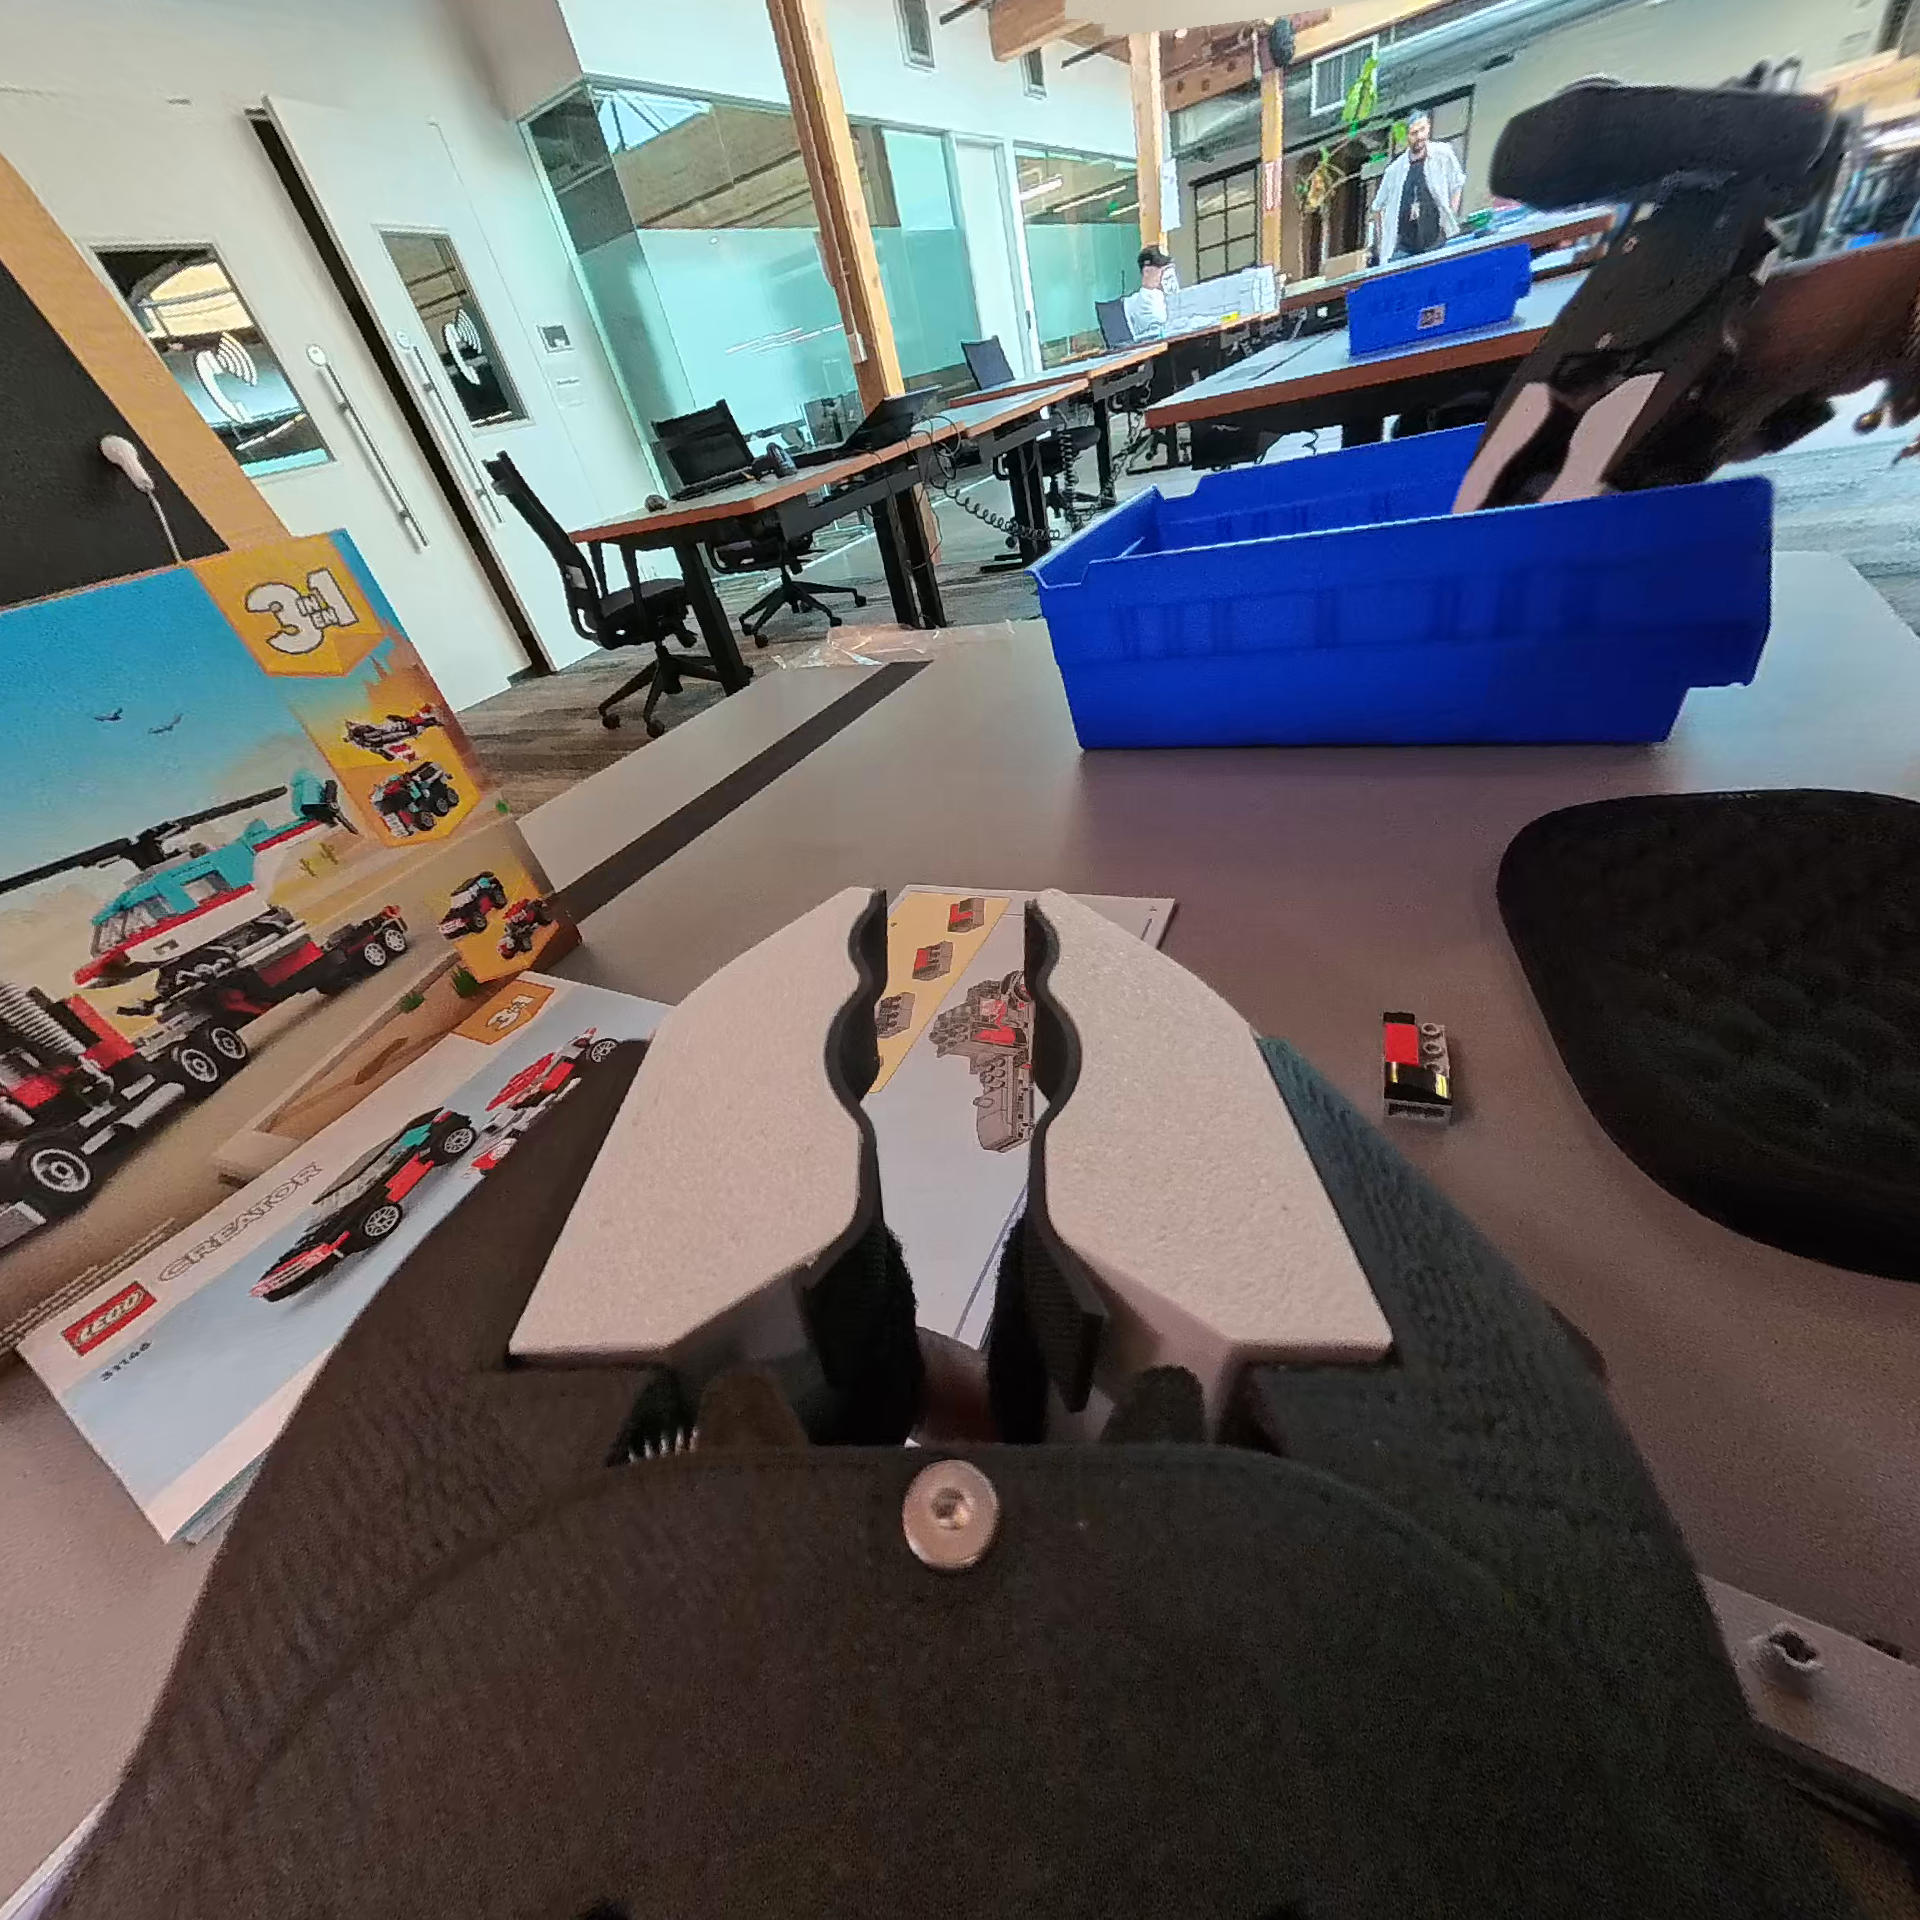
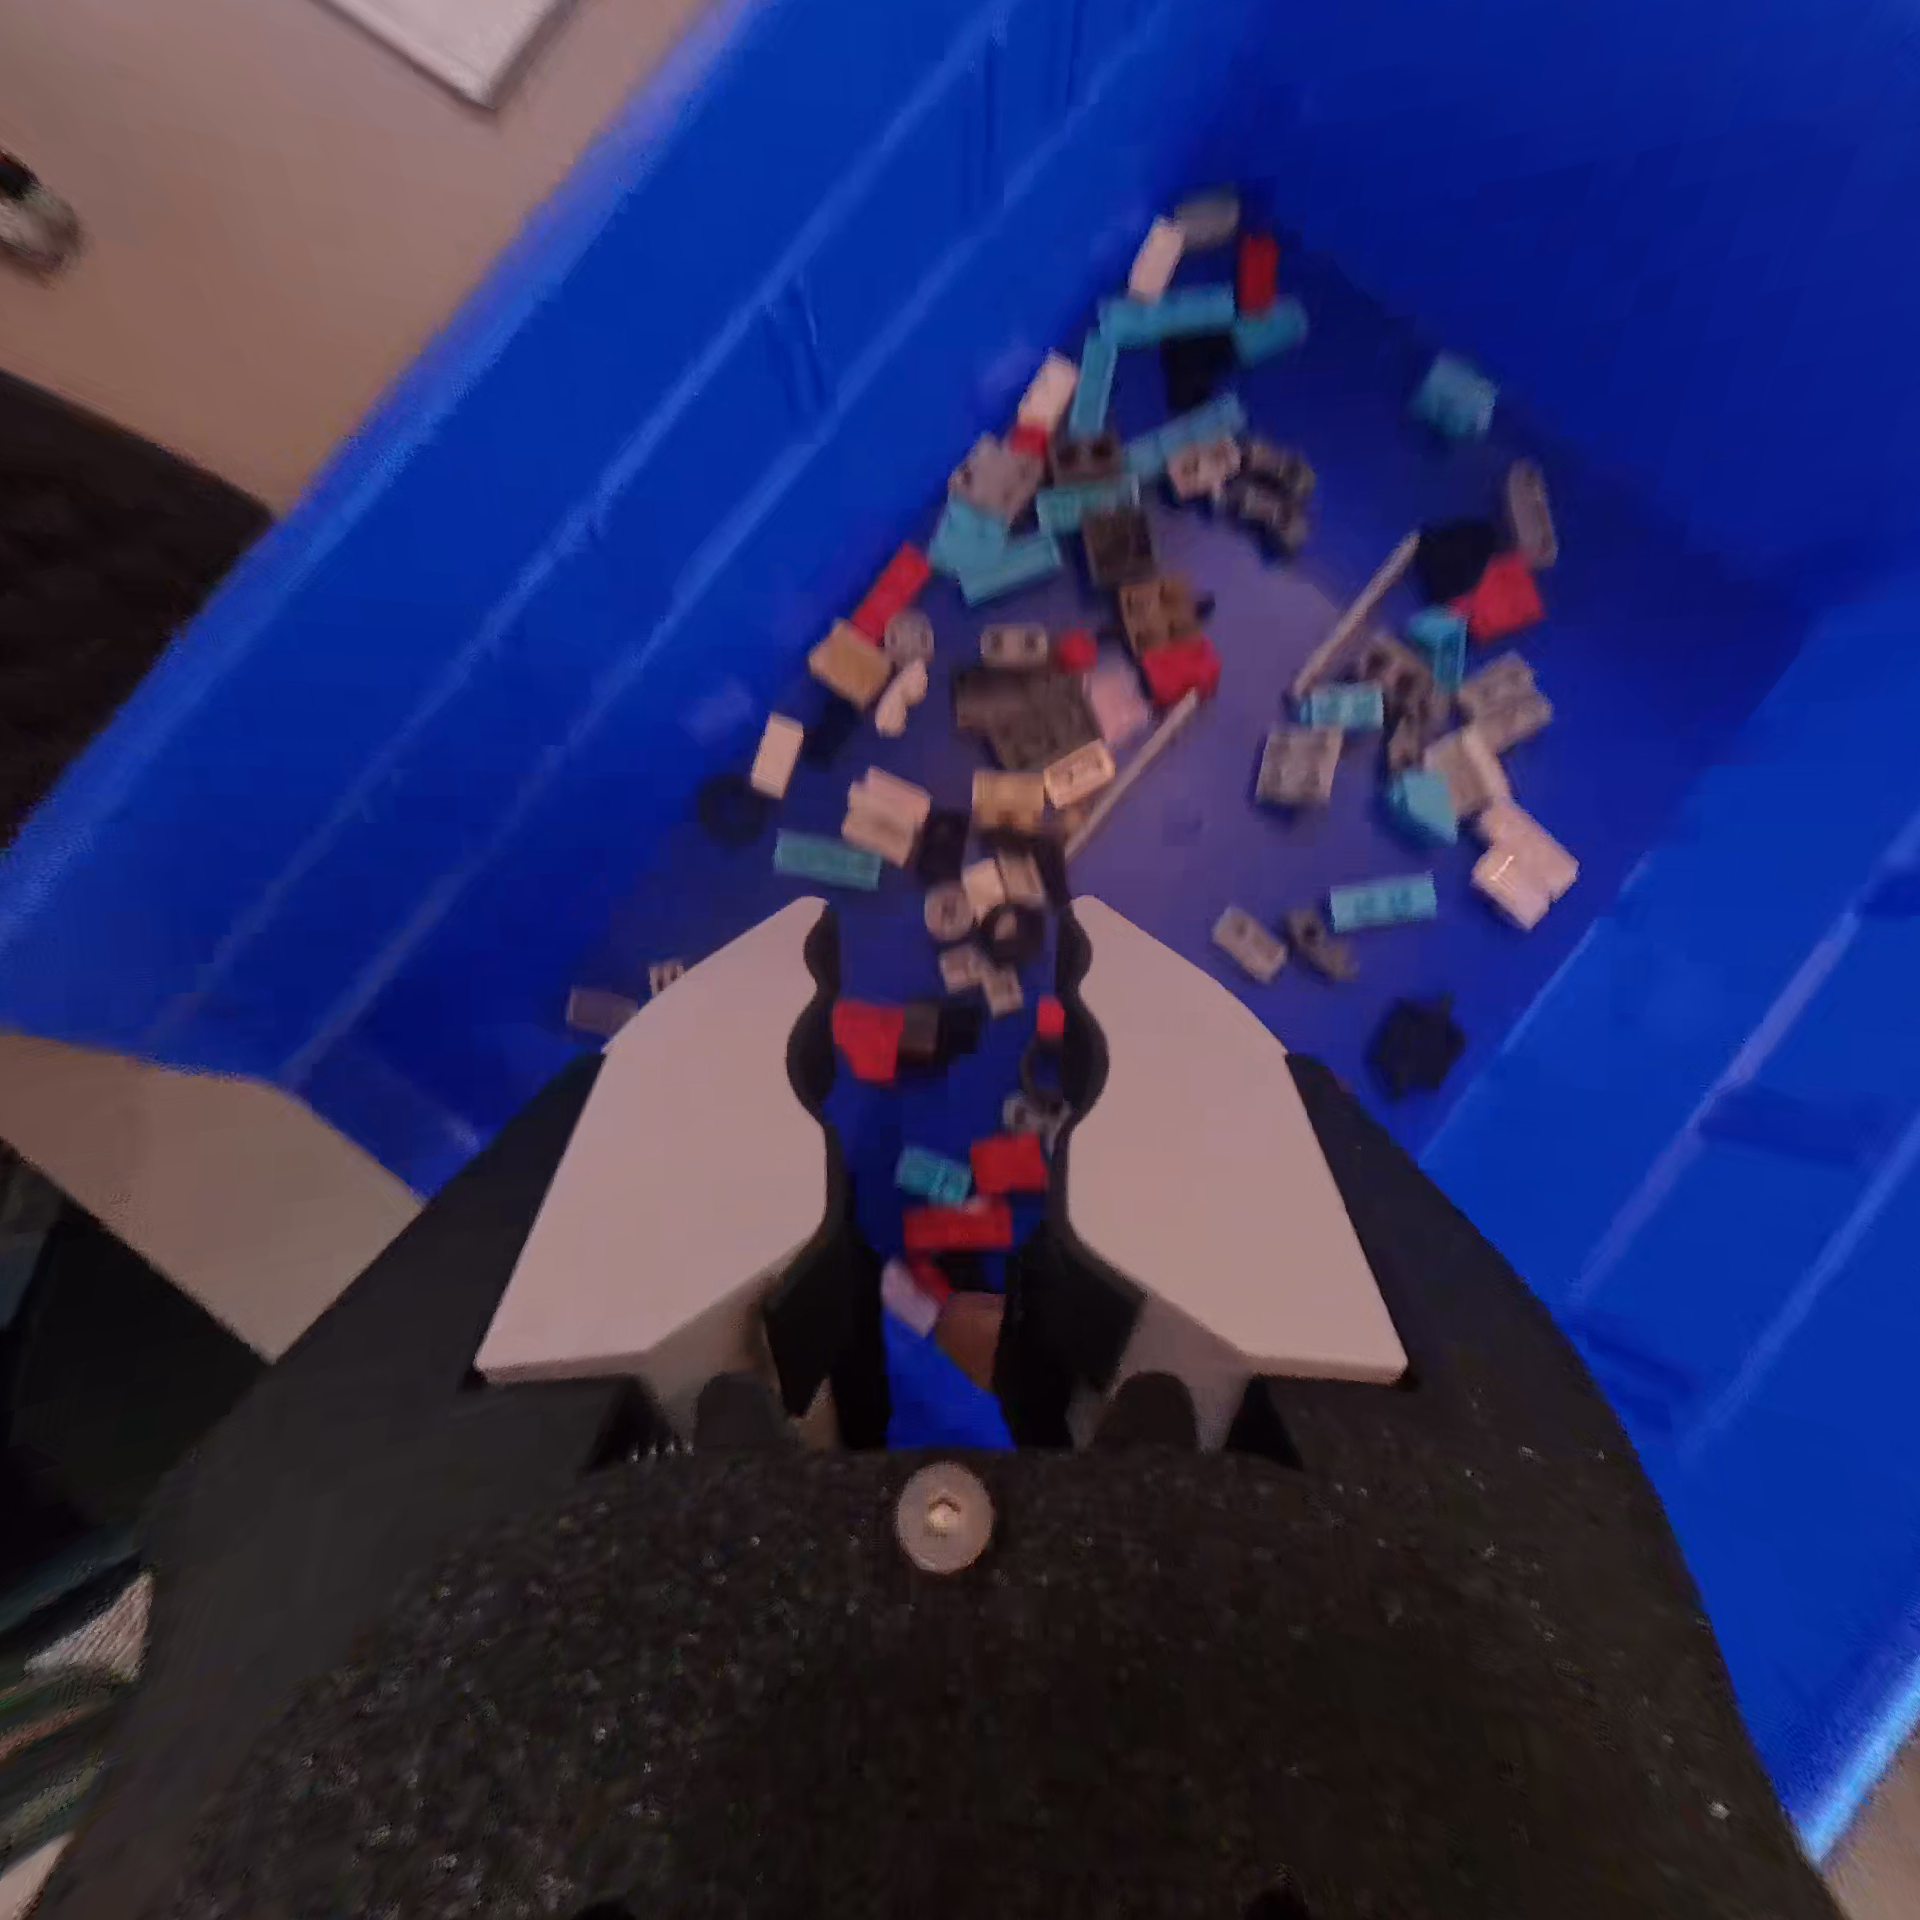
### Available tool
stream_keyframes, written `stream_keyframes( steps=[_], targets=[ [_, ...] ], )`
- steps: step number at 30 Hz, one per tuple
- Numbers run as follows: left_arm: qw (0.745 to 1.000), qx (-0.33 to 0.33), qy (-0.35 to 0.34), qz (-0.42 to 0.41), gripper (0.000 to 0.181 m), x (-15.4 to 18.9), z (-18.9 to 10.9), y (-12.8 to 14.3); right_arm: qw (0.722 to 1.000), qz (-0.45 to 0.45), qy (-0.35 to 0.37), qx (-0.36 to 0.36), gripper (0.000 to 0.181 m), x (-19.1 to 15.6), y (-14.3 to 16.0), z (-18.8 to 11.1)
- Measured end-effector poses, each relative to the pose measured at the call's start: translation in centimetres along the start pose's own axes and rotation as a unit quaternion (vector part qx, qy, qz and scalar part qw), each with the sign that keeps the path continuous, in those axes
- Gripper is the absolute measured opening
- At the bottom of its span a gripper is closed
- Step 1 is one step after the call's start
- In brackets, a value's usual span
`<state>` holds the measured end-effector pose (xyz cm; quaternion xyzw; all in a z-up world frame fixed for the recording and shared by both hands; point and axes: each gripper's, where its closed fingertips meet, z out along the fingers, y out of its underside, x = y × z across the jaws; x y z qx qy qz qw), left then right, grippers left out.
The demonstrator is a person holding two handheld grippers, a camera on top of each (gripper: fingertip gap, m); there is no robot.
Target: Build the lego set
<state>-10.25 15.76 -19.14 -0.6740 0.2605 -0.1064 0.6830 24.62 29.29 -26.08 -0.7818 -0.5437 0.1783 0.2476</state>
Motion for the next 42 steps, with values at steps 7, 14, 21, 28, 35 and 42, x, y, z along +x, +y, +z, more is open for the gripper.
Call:
stream_keyframes(
  steps=[7,14,21,28,35,42],
  targets=[
    [1.000,-0.013,-0.005,0.003,0.025,0.0,0.1,0.1,0.997,-0.058,-0.046,0.011,0.006,1.2,-3.5,3.2],
    [1.000,-0.026,-0.012,-0.002,0.025,-0.5,0.0,0.6,0.995,-0.076,-0.053,-0.041,0.024,2.0,-3.2,5.8],
    [0.999,-0.051,-0.007,0.001,0.025,-0.5,0.4,1.1,0.989,-0.061,-0.116,-0.075,0.022,-0.8,-1.4,5.6],
    [0.997,-0.078,-0.005,0.012,0.025,-0.6,0.4,1.1,0.993,-0.065,-0.054,-0.076,0.026,-0.1,-0.5,3.6],
    [0.997,-0.080,-0.014,0.014,0.025,-0.9,0.2,0.9,0.996,-0.081,-0.039,-0.006,0.021,0.4,-2.0,2.7],
    [0.996,-0.086,-0.021,0.020,0.025,-1.0,0.0,0.9,0.992,-0.036,-0.001,-0.119,0.023,0.0,3.2,-1.1]
  ],
)
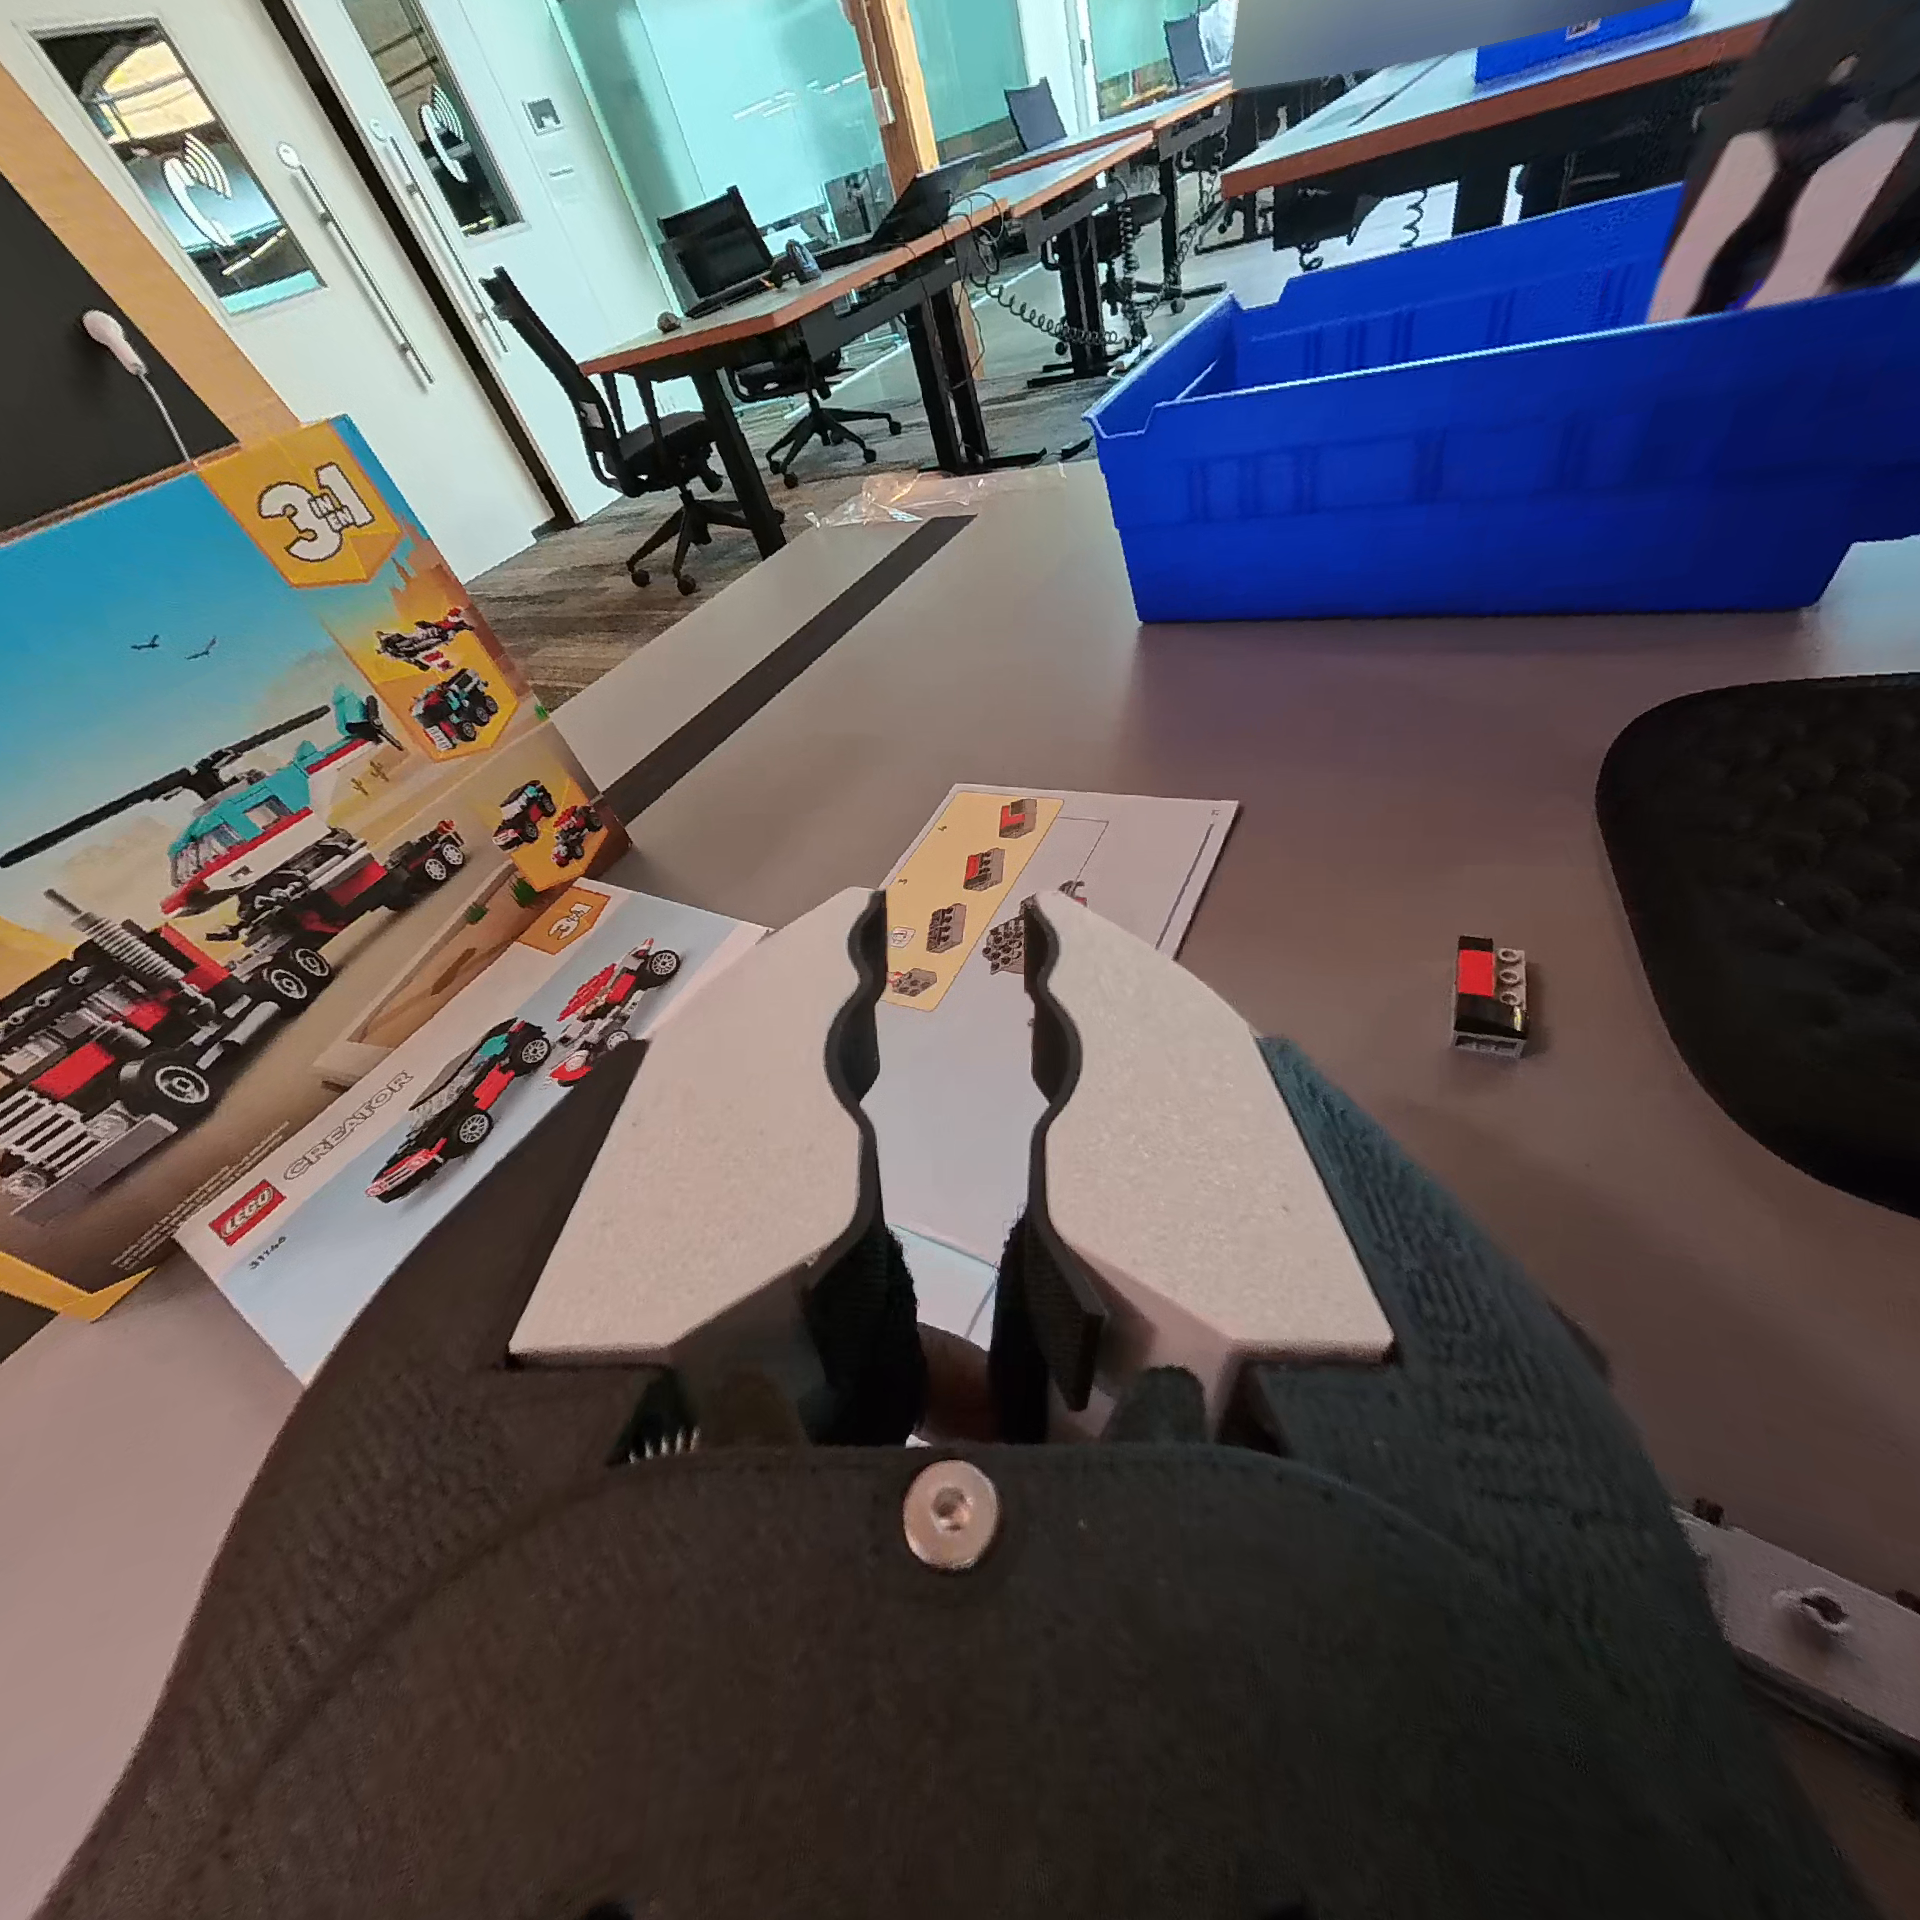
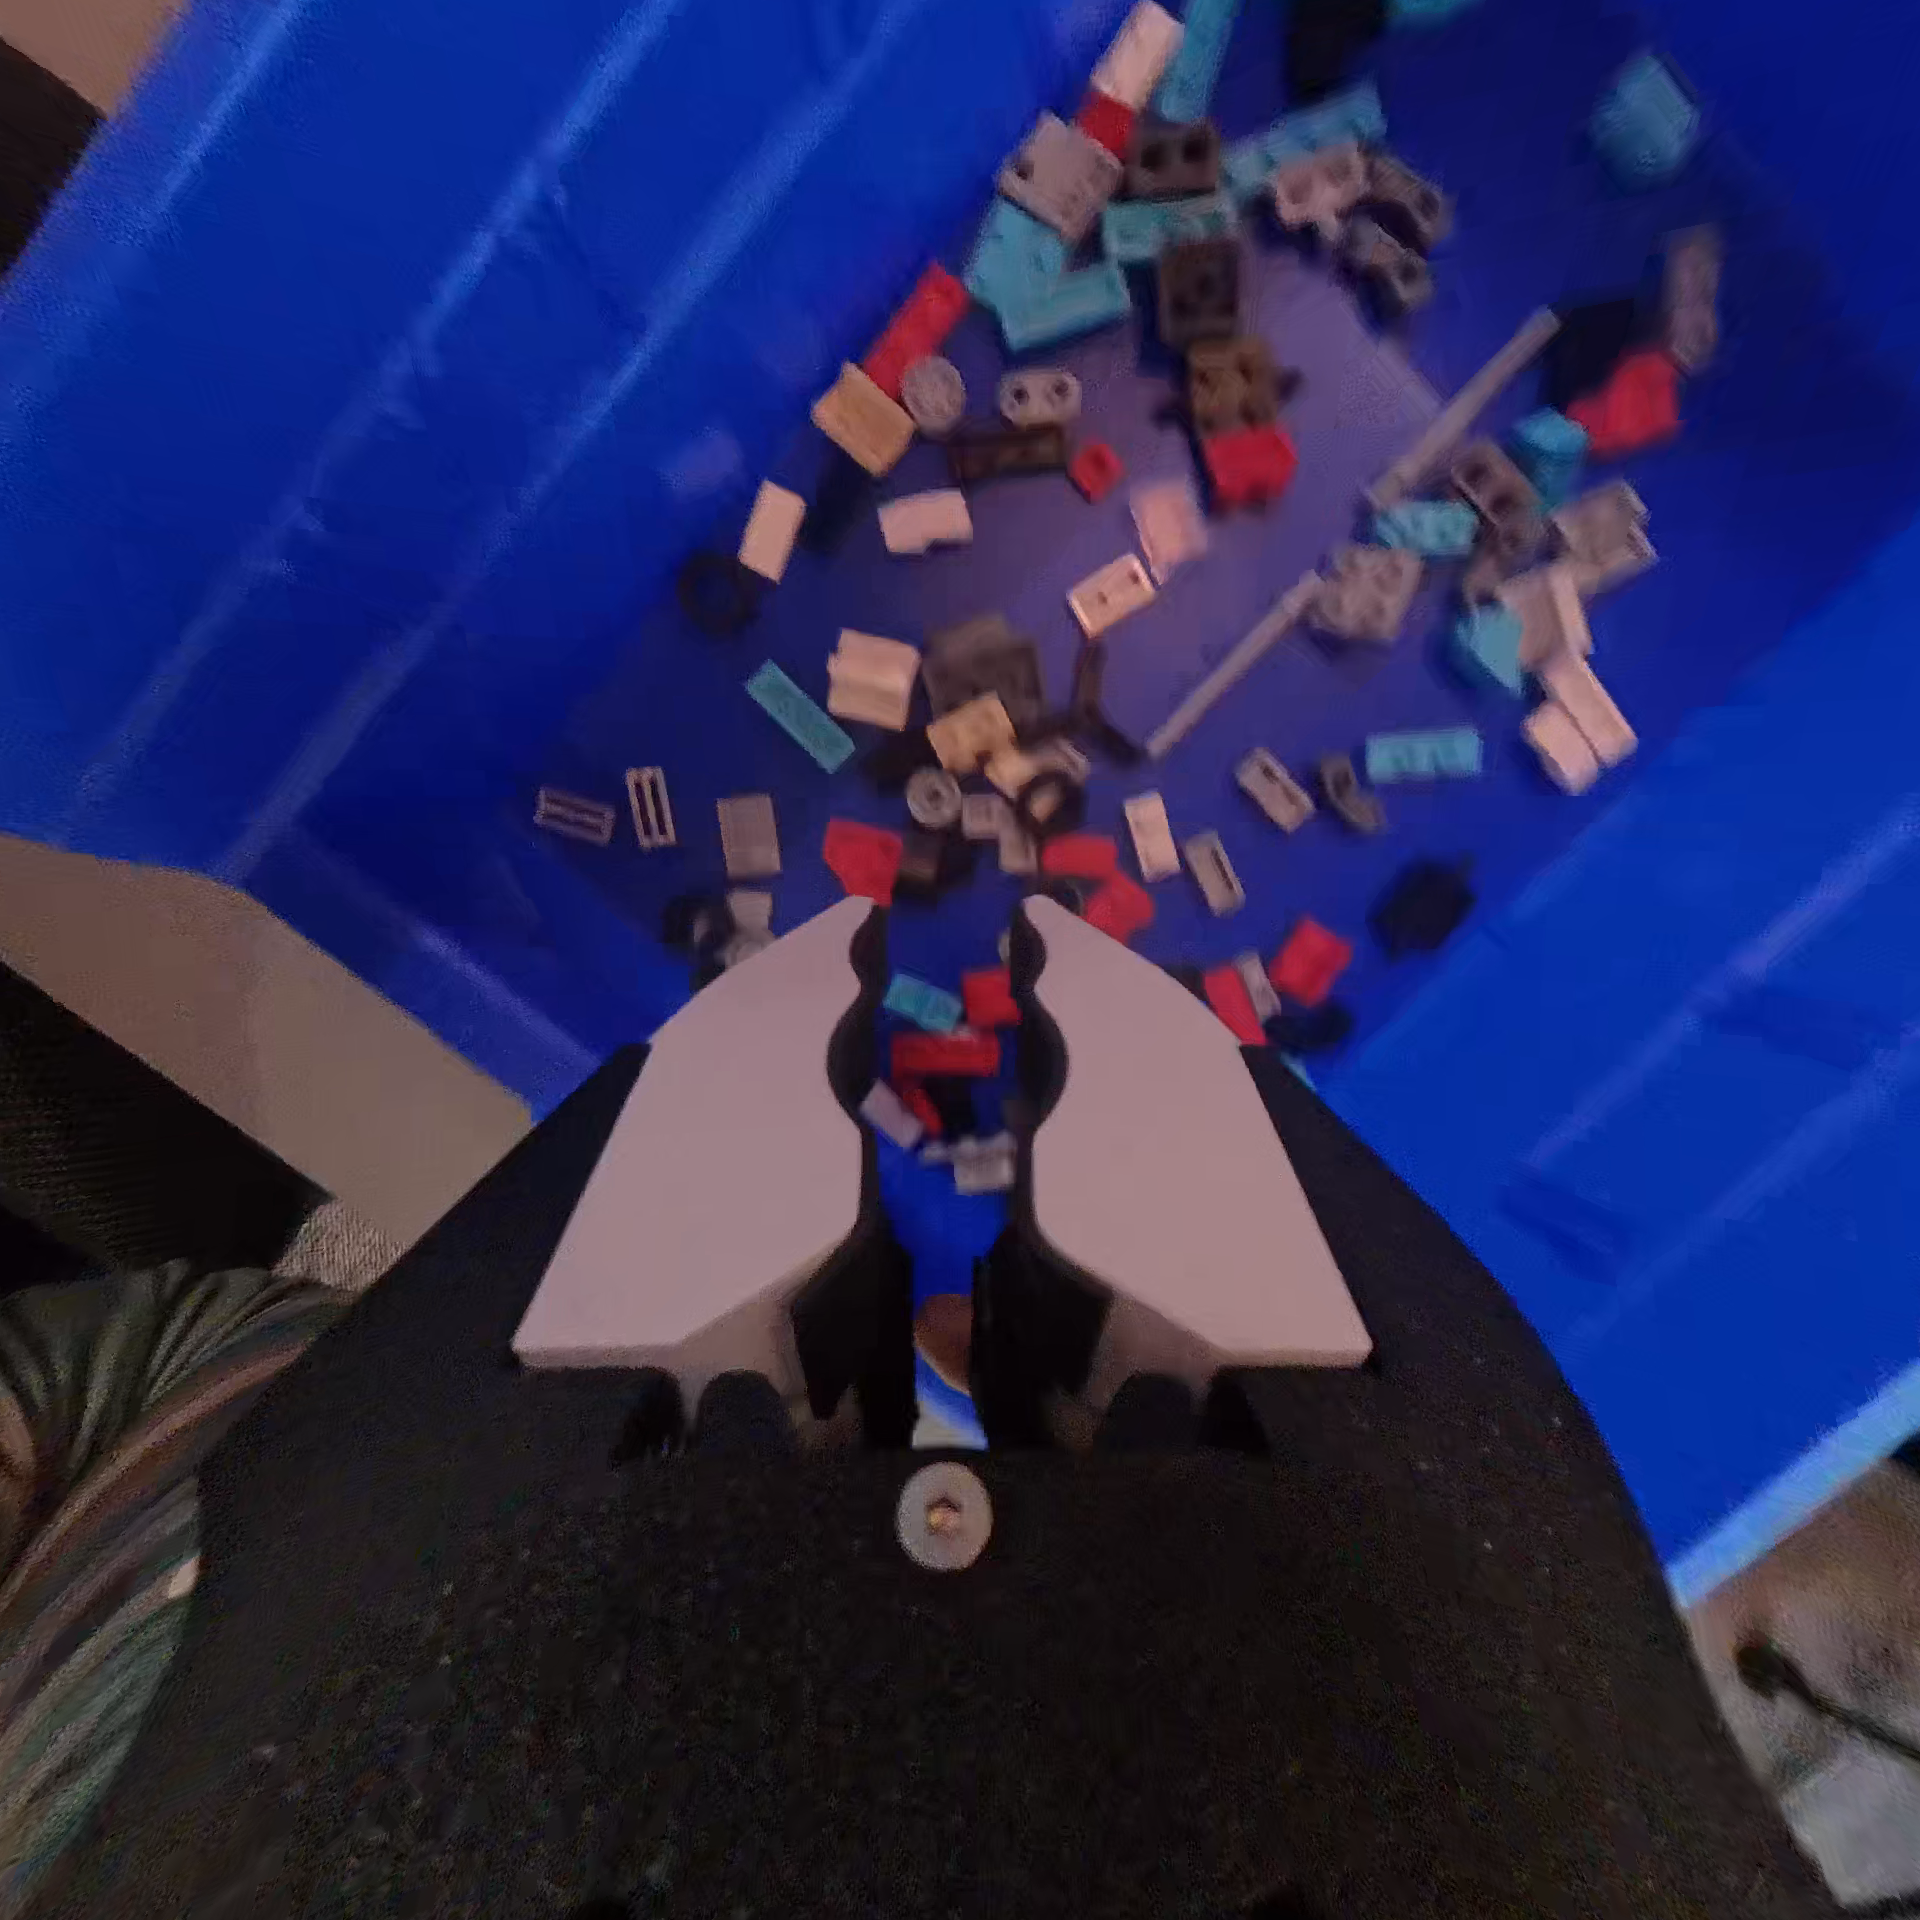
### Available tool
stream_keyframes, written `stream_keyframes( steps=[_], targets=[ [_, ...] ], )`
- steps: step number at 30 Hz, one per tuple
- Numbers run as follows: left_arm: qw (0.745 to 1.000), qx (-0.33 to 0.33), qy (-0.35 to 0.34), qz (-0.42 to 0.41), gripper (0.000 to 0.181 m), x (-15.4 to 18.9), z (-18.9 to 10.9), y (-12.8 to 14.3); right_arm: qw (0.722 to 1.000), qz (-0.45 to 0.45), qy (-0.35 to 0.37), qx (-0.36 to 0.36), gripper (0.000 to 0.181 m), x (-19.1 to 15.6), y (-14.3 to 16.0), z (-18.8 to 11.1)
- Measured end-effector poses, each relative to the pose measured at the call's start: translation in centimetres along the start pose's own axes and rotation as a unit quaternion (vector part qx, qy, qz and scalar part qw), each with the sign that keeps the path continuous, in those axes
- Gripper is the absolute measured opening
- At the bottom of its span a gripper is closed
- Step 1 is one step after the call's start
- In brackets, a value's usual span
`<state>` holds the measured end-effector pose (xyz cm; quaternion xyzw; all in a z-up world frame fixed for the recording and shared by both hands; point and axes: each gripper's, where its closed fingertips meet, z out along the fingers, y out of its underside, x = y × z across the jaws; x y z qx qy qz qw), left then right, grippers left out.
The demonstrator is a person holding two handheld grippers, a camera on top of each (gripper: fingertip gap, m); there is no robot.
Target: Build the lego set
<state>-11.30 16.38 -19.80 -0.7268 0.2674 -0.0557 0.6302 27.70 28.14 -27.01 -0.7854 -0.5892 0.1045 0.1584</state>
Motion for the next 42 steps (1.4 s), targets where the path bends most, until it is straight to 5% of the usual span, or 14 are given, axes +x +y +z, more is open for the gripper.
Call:
stream_keyframes(
  steps=[4,8,13,24,27,42],
  targets=[
    [1.000,0.008,-0.005,-0.005,0.025,-0.2,0.1,-0.2,0.986,0.078,0.139,0.043,0.034,2.5,1.9,-5.2],
    [1.000,0.014,-0.001,-0.006,0.025,0.3,0.4,-0.1,0.935,0.192,0.267,0.130,0.052,6.1,3.9,-10.3],
    [1.000,0.023,0.000,-0.010,0.025,0.4,0.3,0.0,0.929,0.274,0.222,0.112,0.046,7.3,6.5,-8.6],
    [0.999,0.025,-0.016,-0.033,0.025,-0.2,-0.6,0.5,0.949,0.277,0.133,0.071,0.021,7.4,6.7,-4.3],
    [0.999,0.024,-0.018,-0.034,0.025,-0.2,-0.7,0.6,0.952,0.264,0.143,0.063,0.009,7.7,6.9,-4.2],
    [0.999,0.034,-0.021,-0.036,0.025,-0.5,-0.7,0.5,0.947,0.073,0.308,0.053,0.012,6.7,2.1,-8.8]
  ],
)
